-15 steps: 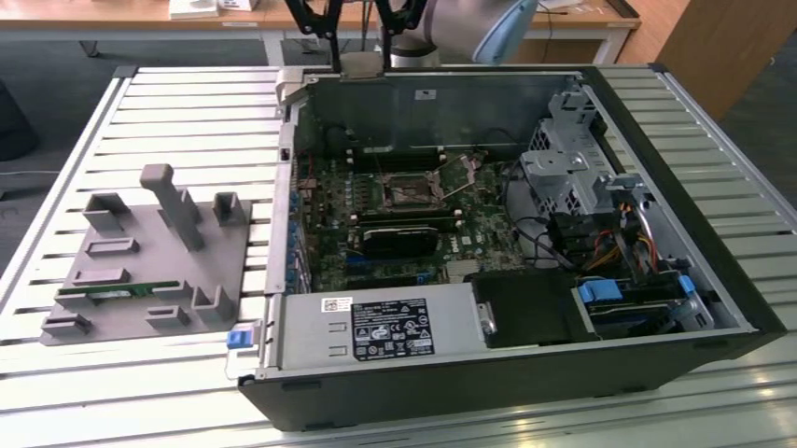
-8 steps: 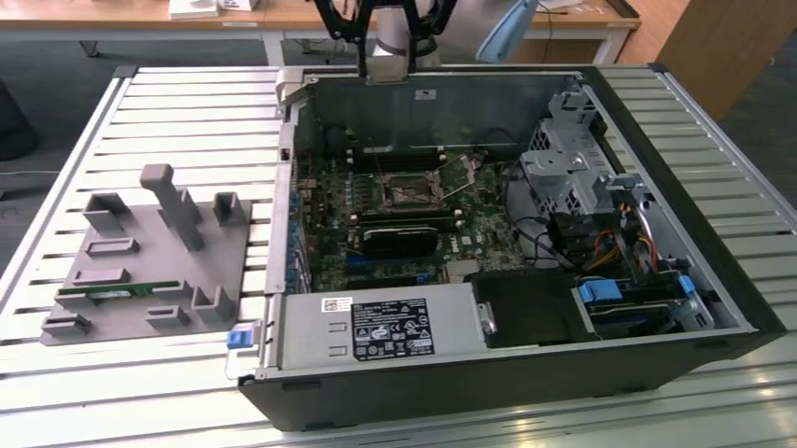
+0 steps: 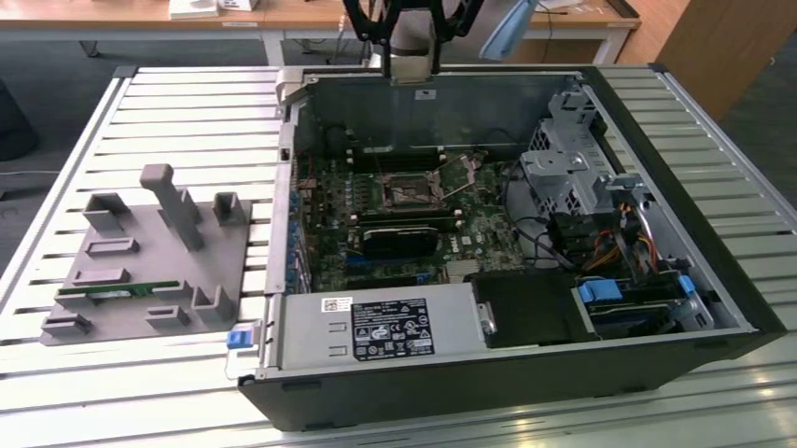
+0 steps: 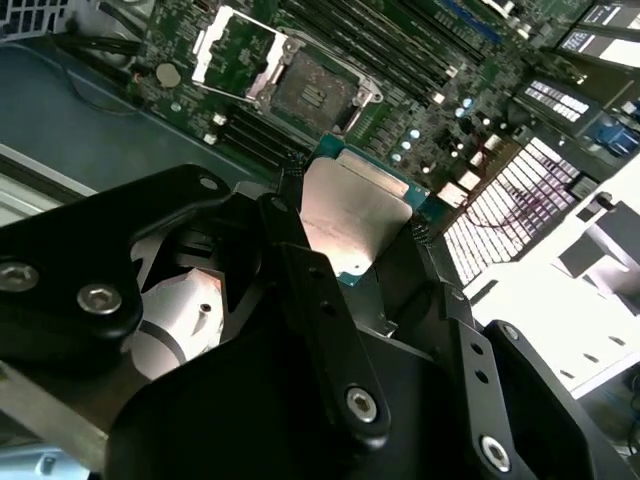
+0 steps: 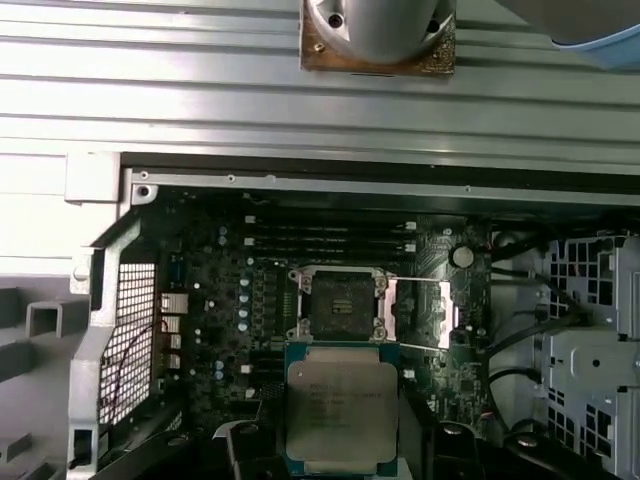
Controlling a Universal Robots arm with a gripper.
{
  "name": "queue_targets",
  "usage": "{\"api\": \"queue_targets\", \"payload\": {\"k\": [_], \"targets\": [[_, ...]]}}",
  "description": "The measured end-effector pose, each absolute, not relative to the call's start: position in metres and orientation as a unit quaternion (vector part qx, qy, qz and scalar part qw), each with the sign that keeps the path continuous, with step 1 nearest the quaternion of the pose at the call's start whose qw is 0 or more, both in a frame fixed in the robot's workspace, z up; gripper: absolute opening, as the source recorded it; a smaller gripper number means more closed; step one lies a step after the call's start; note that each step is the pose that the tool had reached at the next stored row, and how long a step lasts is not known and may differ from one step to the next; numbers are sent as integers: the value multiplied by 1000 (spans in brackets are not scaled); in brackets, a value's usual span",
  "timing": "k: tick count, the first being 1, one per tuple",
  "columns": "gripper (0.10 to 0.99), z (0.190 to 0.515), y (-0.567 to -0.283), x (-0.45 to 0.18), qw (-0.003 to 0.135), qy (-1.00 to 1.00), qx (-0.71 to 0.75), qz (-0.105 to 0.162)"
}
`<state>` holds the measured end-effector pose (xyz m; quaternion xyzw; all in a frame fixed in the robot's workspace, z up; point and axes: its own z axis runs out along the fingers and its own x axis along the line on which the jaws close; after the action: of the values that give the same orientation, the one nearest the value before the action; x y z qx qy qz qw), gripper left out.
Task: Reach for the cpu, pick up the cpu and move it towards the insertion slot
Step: 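Pick up the cpu and move it towards the insertion slot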
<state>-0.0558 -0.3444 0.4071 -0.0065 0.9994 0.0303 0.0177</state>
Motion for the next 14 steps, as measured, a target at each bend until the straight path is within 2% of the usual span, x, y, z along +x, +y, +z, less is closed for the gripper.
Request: {"api": "queue_targets", "payload": {"k": [14], "targets": [[537,404,-342,-2,18,999,-6,30]]}}
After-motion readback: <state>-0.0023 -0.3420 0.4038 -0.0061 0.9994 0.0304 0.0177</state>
